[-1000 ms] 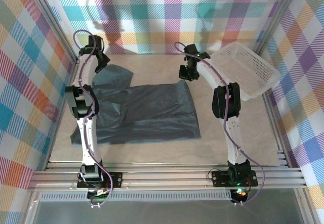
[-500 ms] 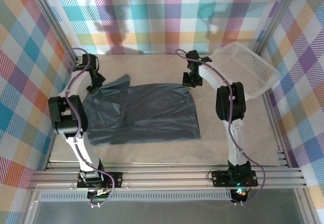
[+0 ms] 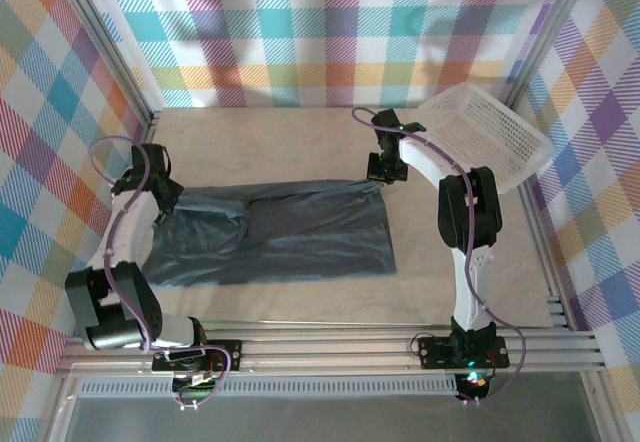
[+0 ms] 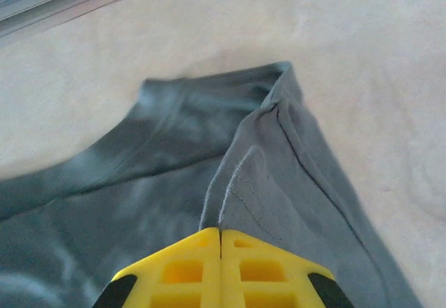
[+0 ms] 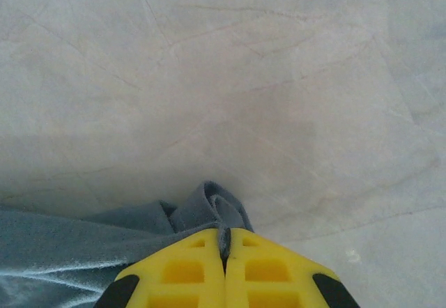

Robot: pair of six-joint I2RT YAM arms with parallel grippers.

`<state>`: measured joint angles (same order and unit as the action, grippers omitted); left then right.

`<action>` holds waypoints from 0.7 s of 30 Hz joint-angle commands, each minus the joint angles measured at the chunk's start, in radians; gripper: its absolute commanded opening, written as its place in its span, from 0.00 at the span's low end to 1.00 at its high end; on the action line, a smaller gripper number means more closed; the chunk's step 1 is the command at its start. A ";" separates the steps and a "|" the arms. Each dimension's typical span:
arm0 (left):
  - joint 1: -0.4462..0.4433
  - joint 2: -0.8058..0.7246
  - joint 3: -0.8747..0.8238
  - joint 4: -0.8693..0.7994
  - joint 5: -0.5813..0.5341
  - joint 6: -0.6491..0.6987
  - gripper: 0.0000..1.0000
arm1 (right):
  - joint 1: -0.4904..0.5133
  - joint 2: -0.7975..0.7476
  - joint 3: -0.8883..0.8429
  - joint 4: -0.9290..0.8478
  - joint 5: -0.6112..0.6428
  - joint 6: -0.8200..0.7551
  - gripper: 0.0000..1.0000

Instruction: Fold and stack the t-shirts

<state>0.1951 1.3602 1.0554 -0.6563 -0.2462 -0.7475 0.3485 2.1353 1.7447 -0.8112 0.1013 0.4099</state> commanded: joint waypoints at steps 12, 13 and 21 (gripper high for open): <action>0.027 -0.127 0.080 -0.209 -0.097 -0.098 0.00 | 0.046 -0.139 -0.110 -0.009 0.055 -0.007 0.03; 0.027 -0.130 0.087 -0.222 -0.099 -0.095 0.00 | 0.049 -0.149 -0.119 -0.013 0.063 -0.008 0.03; 0.027 -0.149 0.069 -0.281 -0.139 -0.086 0.00 | 0.088 -0.232 -0.237 -0.021 0.089 -0.024 0.06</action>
<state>0.2054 1.2369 1.1275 -0.8757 -0.3408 -0.8303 0.4221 1.9537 1.5490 -0.8043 0.1612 0.4026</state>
